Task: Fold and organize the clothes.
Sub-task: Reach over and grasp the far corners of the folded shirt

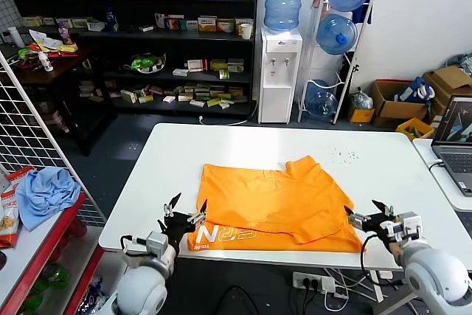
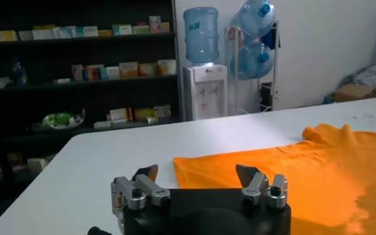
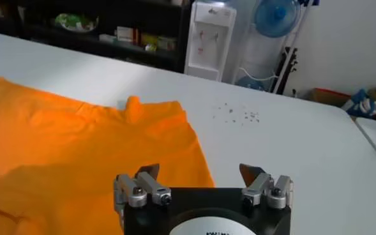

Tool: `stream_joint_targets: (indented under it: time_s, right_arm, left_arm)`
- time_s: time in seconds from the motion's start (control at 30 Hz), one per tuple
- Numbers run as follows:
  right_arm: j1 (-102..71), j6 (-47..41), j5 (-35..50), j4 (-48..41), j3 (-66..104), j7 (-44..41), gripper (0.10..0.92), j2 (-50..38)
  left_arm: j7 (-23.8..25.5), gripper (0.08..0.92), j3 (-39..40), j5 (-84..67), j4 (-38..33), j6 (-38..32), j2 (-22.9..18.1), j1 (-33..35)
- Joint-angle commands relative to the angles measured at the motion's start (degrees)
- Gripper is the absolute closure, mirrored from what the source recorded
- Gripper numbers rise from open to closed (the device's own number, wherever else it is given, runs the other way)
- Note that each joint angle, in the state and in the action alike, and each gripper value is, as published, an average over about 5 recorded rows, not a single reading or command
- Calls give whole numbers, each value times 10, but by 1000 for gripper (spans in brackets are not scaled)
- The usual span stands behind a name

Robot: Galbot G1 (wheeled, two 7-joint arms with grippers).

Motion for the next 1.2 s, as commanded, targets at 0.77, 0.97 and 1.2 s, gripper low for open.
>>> stream_joint_targets:
  time_s: [0.77,0.97,1.2]
  right_arm:
    - [379,64,-73,-447,-142,-167,203,159]
    - [384,58,-95,-471,-151,-177,203,179]
    - [386,57,-104,-483,-153,-180,215,190]
  left_arm:
    - [30,177,54,-84,454,74,-156,-365]
    - [32,177,52,-82,472,81,-159,-366]
    - [36,177,51,-84,465,82,-155,-352]
